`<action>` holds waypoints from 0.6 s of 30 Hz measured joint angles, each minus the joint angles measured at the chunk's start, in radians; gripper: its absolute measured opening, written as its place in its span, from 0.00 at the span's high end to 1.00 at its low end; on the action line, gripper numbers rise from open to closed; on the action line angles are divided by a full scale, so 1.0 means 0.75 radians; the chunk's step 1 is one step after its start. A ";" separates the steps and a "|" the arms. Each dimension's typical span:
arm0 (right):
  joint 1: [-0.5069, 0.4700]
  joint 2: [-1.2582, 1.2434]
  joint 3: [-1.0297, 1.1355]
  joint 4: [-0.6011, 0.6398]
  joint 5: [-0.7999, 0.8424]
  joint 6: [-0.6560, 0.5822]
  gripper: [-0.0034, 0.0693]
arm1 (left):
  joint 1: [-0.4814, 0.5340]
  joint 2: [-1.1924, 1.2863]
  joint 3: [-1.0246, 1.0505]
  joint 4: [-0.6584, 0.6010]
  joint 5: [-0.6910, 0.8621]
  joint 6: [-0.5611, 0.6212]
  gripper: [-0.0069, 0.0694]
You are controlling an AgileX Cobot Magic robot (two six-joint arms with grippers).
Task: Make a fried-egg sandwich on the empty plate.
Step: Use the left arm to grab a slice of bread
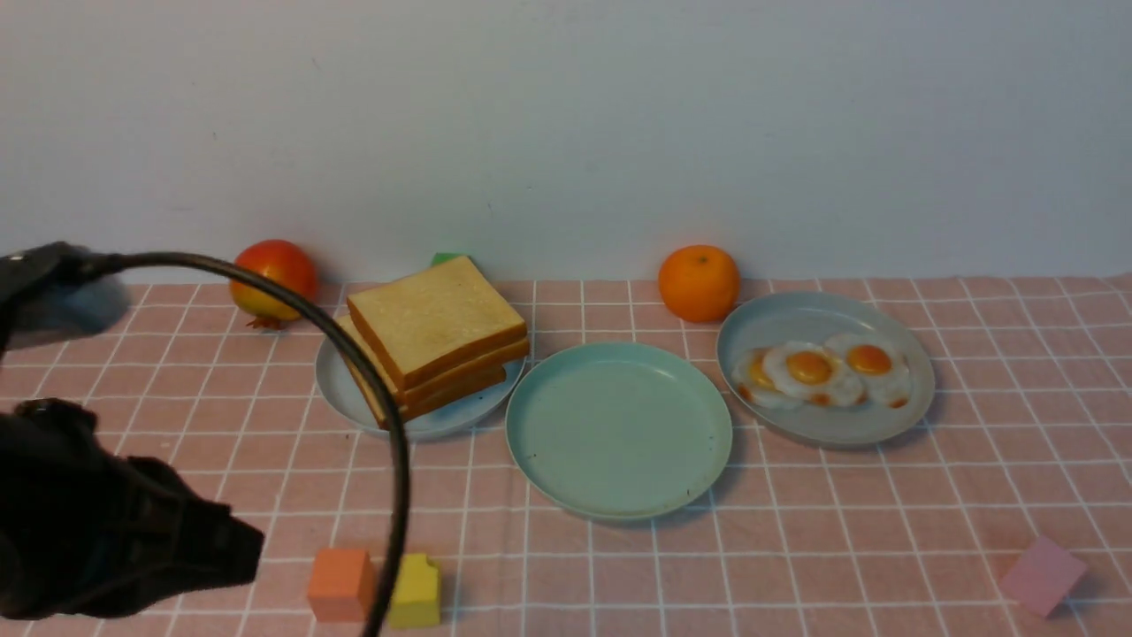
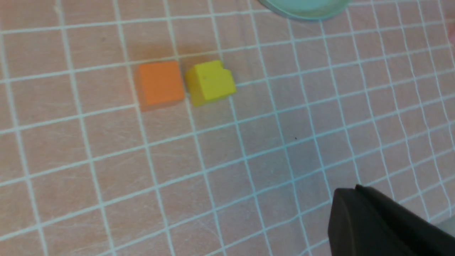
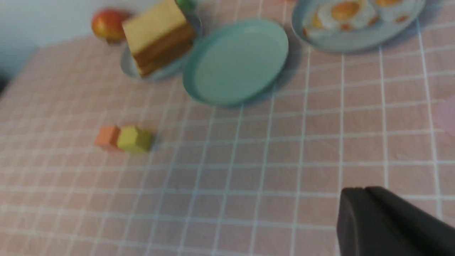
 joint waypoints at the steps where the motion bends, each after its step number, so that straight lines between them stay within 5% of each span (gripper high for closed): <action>1: 0.019 0.039 -0.068 -0.021 0.072 -0.009 0.91 | -0.050 0.023 -0.003 0.000 -0.014 0.010 0.89; 8: 0.263 0.205 -0.365 -0.134 0.206 -0.063 0.91 | -0.275 0.319 -0.148 0.038 -0.142 0.114 0.89; 18: 0.384 0.301 -0.424 -0.135 0.158 -0.189 0.90 | -0.148 0.883 -0.619 0.231 0.027 0.172 0.89</action>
